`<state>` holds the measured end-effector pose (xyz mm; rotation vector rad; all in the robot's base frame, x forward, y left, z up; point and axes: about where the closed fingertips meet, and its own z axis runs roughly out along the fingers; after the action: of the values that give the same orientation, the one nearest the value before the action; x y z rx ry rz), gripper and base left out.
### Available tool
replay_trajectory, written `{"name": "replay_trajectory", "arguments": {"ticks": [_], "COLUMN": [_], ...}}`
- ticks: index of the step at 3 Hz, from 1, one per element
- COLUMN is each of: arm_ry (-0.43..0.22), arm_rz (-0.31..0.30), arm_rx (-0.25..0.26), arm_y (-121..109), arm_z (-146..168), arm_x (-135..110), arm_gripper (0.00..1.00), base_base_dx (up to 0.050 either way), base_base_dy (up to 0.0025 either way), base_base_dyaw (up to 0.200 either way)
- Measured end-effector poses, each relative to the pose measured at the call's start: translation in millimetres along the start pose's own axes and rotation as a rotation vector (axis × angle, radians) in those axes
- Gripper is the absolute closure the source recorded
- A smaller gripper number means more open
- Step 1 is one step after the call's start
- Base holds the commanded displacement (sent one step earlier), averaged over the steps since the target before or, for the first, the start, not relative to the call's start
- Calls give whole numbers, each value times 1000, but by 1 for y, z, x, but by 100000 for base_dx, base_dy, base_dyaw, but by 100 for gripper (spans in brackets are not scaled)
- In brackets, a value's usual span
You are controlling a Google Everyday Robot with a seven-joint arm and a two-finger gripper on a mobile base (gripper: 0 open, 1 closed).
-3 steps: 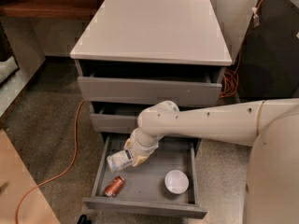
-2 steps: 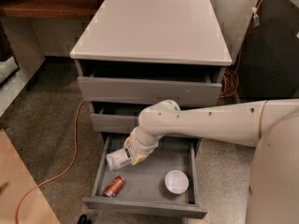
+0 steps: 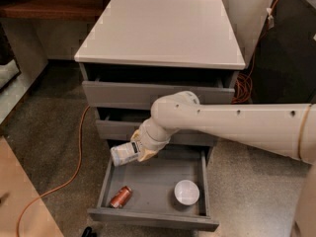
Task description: Pick blue plastic bottle from bottom drawer and place on counter
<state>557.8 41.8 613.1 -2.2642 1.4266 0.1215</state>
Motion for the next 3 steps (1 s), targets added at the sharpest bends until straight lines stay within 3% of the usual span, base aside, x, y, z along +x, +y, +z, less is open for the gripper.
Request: {"name": "replay_trajectory", "arguments": {"ticks": [2,3], "arm_ry": [16,56], "arm_rz": [-46,-91], "arm_rx": [38,26], "arm_y": [-30,-44], "arm_z": [-84,-114], "arm_x": [-15,-18], "arm_gripper": [100,100], "base_base_dx": [0,0], "base_base_dy": [0,0], "base_base_dyaw": [0,0]}}
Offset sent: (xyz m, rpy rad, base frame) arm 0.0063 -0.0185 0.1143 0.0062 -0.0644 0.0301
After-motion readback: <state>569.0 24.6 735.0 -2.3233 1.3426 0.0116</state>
